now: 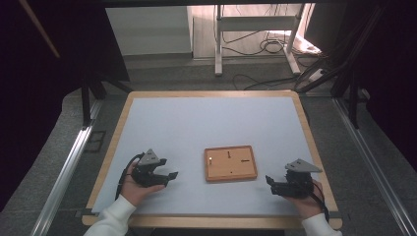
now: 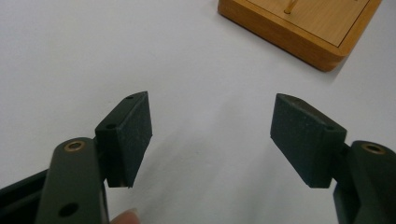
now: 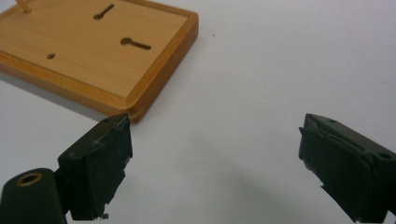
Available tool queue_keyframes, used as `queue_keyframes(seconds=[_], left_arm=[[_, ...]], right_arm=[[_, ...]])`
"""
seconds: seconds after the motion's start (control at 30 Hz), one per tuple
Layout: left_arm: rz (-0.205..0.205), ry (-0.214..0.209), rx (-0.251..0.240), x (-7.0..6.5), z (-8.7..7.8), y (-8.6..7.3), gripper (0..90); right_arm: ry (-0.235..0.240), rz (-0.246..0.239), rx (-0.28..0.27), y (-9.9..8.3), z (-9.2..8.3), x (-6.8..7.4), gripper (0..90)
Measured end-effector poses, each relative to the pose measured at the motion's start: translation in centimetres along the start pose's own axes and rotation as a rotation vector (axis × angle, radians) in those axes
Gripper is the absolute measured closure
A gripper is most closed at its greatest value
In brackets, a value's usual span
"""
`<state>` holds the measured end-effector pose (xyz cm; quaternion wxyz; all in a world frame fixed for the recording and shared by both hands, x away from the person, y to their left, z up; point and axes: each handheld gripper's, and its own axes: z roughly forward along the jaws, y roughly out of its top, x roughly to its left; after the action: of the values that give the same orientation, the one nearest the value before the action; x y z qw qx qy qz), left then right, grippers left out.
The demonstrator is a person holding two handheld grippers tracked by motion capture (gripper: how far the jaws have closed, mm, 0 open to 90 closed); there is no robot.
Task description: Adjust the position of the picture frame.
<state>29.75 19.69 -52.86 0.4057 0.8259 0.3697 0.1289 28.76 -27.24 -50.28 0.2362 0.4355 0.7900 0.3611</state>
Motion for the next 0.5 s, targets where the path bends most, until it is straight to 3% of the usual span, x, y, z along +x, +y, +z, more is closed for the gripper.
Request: queue_keyframes(seconds=[0.2, 0.5], left_arm=[[-0.014, 0.006, 0.006, -0.2, 0.4, 0.4, 29.3], [0.002, 0.014, 0.019, -0.7, 0.3, 0.7, 28.0]], right_arm=[[0.038, -0.011, -0.019, -0.2, -0.4, -0.2, 13.2], [0.028, -0.010, -0.009, -0.6, -1.0, -0.4, 13.6]])
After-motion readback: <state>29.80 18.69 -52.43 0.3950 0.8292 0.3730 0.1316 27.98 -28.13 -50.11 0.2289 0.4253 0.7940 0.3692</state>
